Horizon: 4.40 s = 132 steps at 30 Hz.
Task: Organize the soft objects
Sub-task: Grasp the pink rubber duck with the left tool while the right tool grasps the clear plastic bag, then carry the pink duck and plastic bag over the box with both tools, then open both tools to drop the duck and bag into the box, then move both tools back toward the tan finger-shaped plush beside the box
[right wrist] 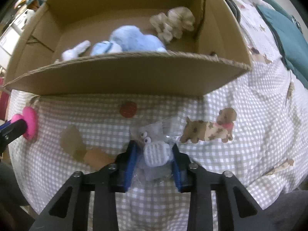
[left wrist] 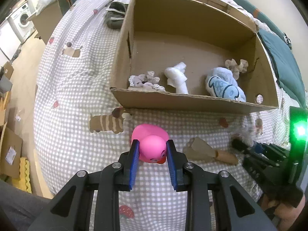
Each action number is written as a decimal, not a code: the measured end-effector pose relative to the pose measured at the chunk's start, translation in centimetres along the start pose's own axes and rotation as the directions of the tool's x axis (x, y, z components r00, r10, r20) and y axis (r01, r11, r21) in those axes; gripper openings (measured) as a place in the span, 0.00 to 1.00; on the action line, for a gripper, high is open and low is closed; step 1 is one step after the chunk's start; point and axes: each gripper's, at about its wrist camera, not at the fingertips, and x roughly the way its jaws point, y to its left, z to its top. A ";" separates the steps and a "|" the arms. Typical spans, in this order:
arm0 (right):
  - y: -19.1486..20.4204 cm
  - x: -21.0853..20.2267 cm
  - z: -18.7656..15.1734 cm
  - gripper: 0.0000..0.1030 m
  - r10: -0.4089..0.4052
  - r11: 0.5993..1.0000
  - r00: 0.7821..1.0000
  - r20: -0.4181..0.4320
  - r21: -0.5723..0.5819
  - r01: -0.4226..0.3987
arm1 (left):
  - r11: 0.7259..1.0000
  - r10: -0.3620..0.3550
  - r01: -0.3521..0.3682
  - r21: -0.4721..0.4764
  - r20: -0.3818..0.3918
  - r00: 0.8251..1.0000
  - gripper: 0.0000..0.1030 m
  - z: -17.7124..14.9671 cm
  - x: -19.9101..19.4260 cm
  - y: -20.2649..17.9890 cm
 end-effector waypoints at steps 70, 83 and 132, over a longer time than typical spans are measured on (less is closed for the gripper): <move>-5.7 -8.0 6.1 0.16 0.307 0.928 0.850 0.428 0.064 -0.368 | 0.996 -0.071 0.055 0.064 0.284 0.956 0.24 8.4 -2.1 -3.2; -4.3 -7.5 6.0 0.16 0.293 0.943 0.864 0.409 0.027 -0.332 | 0.998 -0.044 0.033 0.050 0.244 0.969 0.24 8.2 -0.8 -2.9; -5.2 -8.1 4.6 0.71 0.257 0.938 0.867 0.426 0.103 -0.329 | 0.994 0.010 -0.039 0.101 0.275 0.961 0.56 6.2 -2.7 -3.3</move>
